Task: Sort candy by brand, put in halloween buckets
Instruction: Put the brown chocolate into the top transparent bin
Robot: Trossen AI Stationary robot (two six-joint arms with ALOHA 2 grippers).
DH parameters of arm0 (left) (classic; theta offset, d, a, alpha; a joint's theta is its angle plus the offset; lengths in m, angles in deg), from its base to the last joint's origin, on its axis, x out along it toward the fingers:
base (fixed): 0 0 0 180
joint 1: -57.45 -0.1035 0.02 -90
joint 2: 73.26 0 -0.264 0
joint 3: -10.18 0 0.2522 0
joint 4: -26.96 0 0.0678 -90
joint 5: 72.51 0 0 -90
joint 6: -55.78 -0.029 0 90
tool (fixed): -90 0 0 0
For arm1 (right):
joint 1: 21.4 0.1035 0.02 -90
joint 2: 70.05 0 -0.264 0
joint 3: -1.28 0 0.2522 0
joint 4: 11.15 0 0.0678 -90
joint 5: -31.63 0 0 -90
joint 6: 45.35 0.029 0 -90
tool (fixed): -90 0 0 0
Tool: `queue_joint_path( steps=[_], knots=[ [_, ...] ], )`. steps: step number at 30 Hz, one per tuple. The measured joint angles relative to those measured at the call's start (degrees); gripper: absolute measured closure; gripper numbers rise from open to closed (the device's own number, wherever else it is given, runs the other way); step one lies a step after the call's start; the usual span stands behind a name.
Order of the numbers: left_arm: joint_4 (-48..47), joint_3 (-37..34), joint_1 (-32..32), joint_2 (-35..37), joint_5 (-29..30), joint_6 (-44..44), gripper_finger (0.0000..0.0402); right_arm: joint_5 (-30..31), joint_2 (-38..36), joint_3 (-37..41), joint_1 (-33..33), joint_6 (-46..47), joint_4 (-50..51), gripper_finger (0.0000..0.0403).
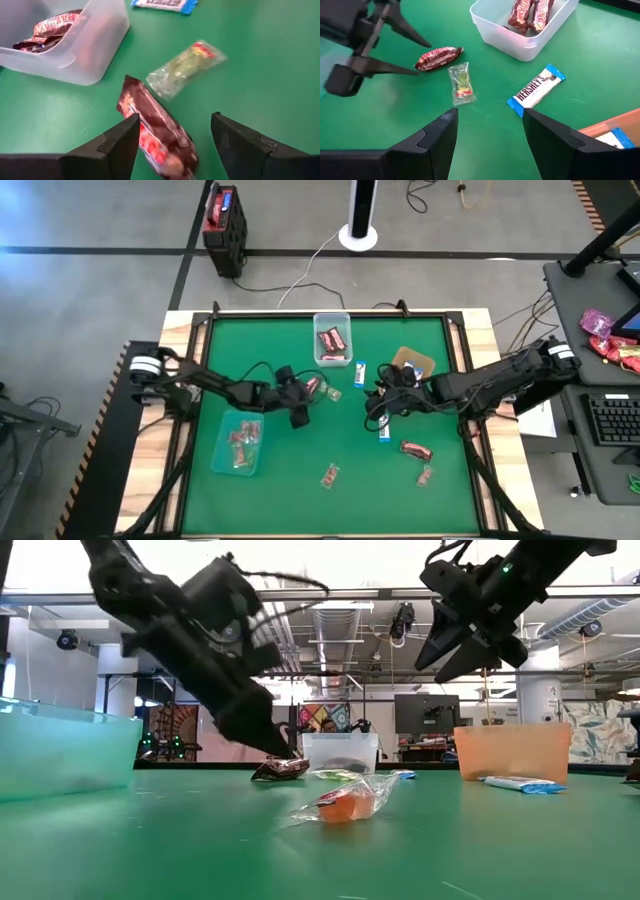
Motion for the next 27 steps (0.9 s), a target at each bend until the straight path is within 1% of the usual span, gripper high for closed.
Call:
queue_joint_path(
  steps=[3,8,11,13,15,17,24,26,27],
  knots=[
    [-0.01,1.56,-1.08,-2.93,1.06,1.28,0.0175,0.00,0.02,0.00,0.00,-0.32,0.21,0.0186],
    [-1.08,1.87,-1.88,-4.51,6.06,4.24,0.0175,0.00,-0.11,0.00,0.00,-0.68,0.23,0.0186],
    [-1.26,1.17,-2.16,-4.48,5.54,4.39,0.0177,0.00,-0.09,0.00,0.00,-1.52,0.25,0.0186],
    [-1.25,0.75,-2.28,-4.44,4.37,4.39,0.0187,0.00,-0.09,0.00,0.00,-1.89,0.25,0.0186],
    [-1.23,0.59,-2.30,-4.44,4.25,4.41,0.0205,0.00,-0.09,0.00,0.00,-2.01,0.25,0.0186],
    [-1.44,0.46,-2.30,-4.44,3.48,4.38,0.0233,0.00,-0.09,0.00,0.00,-2.22,0.23,0.0186],
    [-1.36,0.46,-2.30,-4.17,2.76,4.21,0.0350,0.04,0.02,-0.02,0.00,-2.34,0.23,0.0186],
    [-1.72,0.46,-2.24,-3.66,2.33,4.19,0.0372,0.04,0.02,0.00,0.00,-2.35,0.23,0.0186],
    [-2.18,0.46,-2.21,-2.97,1.11,4.19,0.0379,0.04,0.02,0.00,0.00,-2.35,0.21,0.0186]
  ],
)
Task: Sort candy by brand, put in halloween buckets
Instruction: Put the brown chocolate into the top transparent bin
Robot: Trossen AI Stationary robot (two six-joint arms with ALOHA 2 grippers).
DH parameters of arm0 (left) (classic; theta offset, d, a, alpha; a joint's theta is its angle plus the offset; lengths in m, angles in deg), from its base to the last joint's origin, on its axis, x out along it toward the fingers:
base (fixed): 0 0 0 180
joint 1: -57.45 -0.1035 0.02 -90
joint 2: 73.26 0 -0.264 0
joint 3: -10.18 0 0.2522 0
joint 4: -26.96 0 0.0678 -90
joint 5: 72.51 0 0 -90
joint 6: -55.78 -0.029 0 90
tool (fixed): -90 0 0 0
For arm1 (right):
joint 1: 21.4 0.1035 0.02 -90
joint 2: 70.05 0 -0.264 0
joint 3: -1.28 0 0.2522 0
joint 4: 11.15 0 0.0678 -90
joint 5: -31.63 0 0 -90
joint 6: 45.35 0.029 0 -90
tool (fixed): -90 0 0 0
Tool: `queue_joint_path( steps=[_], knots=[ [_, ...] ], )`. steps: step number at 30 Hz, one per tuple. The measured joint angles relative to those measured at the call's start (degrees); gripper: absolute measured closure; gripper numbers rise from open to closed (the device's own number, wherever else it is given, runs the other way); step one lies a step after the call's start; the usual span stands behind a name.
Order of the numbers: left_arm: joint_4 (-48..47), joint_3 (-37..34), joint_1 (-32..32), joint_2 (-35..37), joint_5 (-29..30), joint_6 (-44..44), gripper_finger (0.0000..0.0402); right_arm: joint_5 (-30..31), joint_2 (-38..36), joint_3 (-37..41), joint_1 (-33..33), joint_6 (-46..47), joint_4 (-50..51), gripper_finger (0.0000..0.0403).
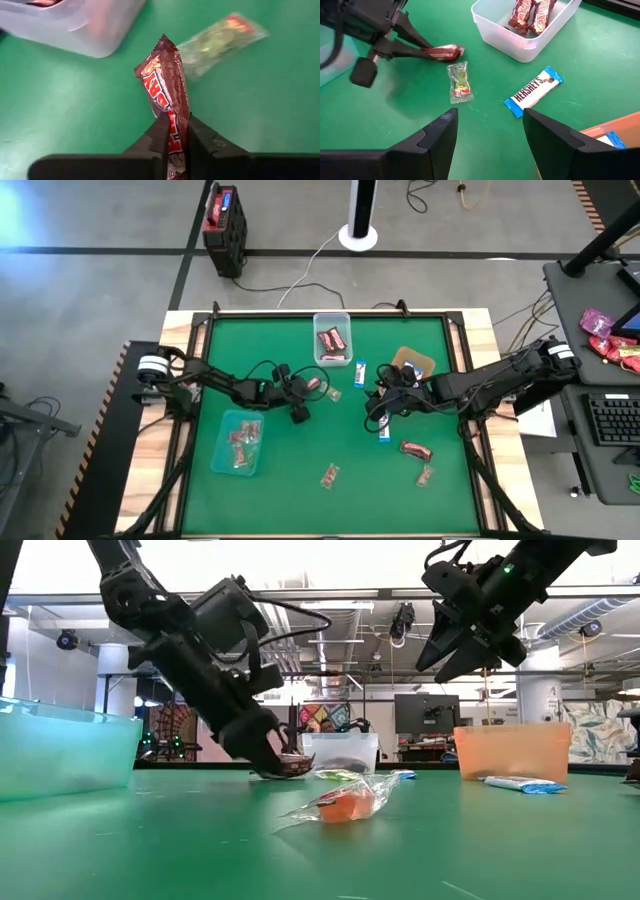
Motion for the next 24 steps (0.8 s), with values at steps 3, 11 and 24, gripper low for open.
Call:
queue_joint_path(
  steps=[3,11,24],
  knots=[
    [-1.56,0.00,0.14,3.36,-6.00,0.04,0.0383,0.02,0.00,0.00,0.00,0.00,0.02,0.0186],
    [0.67,0.00,-1.99,16.47,-8.59,-10.19,0.0363,0.55,0.00,0.00,0.00,0.37,-0.46,0.0186],
    [12.64,4.31,-20.87,10.33,-18.98,-17.93,0.0379,1.02,0.00,0.00,0.00,-0.22,-1.76,0.0186]
  ],
)
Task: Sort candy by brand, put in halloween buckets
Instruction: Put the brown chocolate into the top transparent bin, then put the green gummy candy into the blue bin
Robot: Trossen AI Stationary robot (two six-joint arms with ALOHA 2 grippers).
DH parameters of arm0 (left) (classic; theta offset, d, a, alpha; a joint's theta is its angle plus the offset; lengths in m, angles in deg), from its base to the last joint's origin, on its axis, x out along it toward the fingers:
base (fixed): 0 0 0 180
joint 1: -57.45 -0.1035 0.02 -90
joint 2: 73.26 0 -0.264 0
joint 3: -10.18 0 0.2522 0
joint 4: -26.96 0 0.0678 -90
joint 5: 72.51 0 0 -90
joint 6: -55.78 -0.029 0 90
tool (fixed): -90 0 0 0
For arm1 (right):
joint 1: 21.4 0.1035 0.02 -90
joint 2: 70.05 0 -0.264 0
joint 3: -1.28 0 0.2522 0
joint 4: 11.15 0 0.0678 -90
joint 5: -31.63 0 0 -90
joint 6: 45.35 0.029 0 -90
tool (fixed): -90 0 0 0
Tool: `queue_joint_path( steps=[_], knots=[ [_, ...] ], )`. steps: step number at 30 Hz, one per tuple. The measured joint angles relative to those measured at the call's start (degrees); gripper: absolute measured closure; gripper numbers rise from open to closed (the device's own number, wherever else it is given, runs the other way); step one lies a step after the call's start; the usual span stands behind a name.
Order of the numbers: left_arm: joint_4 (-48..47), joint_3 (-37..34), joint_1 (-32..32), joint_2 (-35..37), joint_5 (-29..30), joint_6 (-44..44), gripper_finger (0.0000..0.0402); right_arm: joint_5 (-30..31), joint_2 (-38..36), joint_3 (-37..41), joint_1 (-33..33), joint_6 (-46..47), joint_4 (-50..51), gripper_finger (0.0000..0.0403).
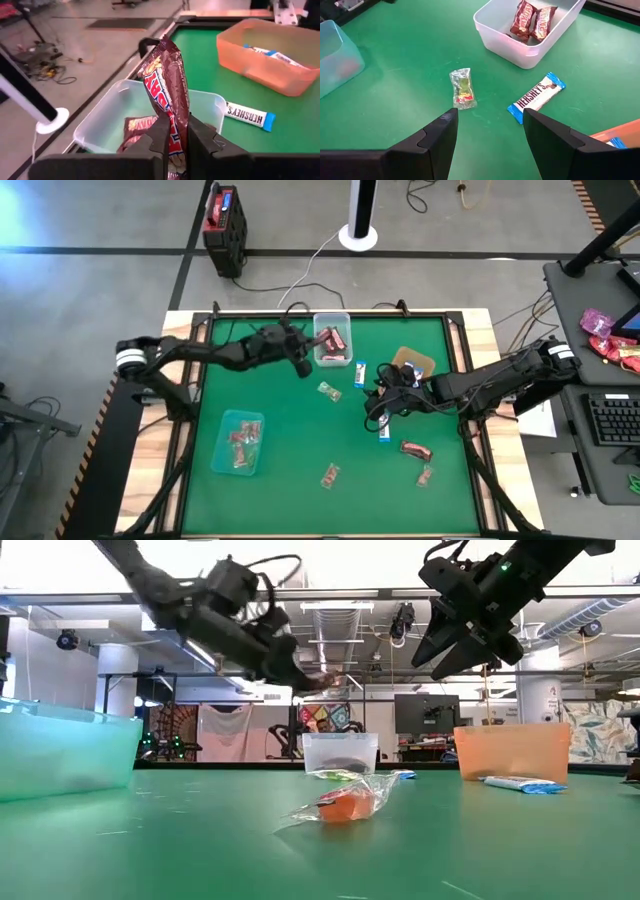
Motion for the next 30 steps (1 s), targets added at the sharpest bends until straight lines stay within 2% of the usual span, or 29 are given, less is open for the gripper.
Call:
queue_joint_path(
  steps=[2,5,8,14,19,23,26,30],
  knots=[
    [-3.35,4.31,-0.84,-3.07,-1.80,-1.96,0.0379,0.76,0.00,0.00,0.00,-0.19,0.01,0.0186],
    [-11.24,11.10,-2.28,-7.78,-1.70,-4.16,0.0376,0.92,0.00,0.00,0.00,-0.19,0.01,0.0186],
    [-15.24,16.61,-3.75,-11.89,-0.94,-3.86,0.0363,0.91,0.00,0.00,0.12,-0.17,0.07,0.0186],
    [-18.11,19.07,-4.46,-15.02,-1.04,-3.90,0.0314,0.86,0.00,0.01,0.36,-0.23,0.15,0.0186],
    [-17.77,18.96,-4.46,-14.58,-0.93,-3.90,0.0257,0.86,0.00,0.07,0.37,-0.43,0.25,0.0186],
    [-20.93,18.94,-3.95,-12.43,-1.76,-4.55,0.0221,0.85,0.00,0.09,0.48,-0.43,0.11,0.0186],
    [-25.19,18.08,-1.75,-8.30,-3.37,-4.76,0.0208,0.84,0.02,0.09,0.50,-0.43,-0.37,0.0186],
    [-26.16,12.77,3.09,-0.07,-3.42,-3.82,0.0208,0.87,0.02,0.09,0.48,-0.48,-3.28,0.0186]
  ],
)
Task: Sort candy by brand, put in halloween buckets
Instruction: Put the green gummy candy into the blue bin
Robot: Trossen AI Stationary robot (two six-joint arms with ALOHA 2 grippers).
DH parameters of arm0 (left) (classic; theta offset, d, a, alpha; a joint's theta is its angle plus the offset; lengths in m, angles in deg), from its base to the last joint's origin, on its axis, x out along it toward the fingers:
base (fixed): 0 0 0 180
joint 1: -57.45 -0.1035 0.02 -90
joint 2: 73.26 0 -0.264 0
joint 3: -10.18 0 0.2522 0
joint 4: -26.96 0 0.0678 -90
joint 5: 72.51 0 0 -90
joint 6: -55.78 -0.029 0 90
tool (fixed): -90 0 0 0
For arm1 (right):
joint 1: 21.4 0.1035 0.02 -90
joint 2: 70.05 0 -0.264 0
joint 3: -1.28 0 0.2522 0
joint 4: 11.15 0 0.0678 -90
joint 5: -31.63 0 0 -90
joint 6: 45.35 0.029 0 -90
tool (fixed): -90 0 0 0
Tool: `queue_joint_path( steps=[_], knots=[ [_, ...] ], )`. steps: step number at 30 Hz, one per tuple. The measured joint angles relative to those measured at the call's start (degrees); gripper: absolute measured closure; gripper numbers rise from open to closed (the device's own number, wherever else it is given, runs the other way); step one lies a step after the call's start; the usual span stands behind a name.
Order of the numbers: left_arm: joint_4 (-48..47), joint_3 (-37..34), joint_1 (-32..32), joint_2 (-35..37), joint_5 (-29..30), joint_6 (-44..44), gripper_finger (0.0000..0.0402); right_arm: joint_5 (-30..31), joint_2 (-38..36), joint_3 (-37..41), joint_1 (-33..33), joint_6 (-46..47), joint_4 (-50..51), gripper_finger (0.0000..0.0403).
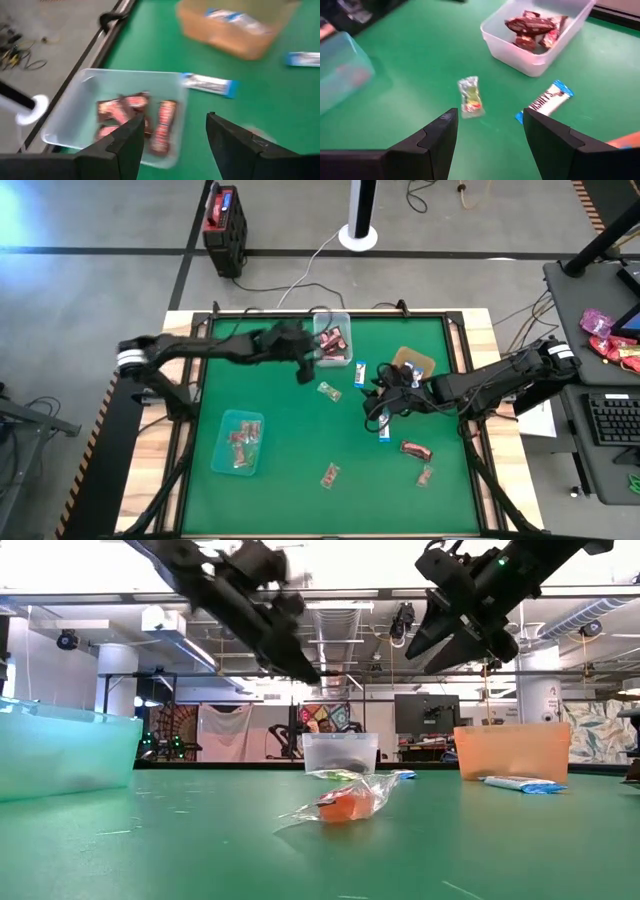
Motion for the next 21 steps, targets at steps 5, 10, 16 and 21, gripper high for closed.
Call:
queue_joint_path(
  steps=[5,10,16,21],
  knots=[
    [0.87,-10.22,7.17,12.31,0.02,4.83,0.0214,-0.46,1.26,-0.25,0.00,-4.91,-5.76,0.0188],
    [4.97,-19.33,15.06,22.13,1.27,12.60,0.0215,-0.60,7.02,-4.11,-0.25,-10.14,-6.45,0.0188],
    [2.52,-23.85,24.00,29.87,5.32,20.50,0.0216,-2.78,16.54,-11.61,-1.29,-12.30,-0.56,0.0188],
    [-2.96,-22.46,29.42,34.89,6.65,22.41,0.0216,-8.33,24.41,-19.70,-3.49,-8.46,11.56,0.0188]
  ],
)
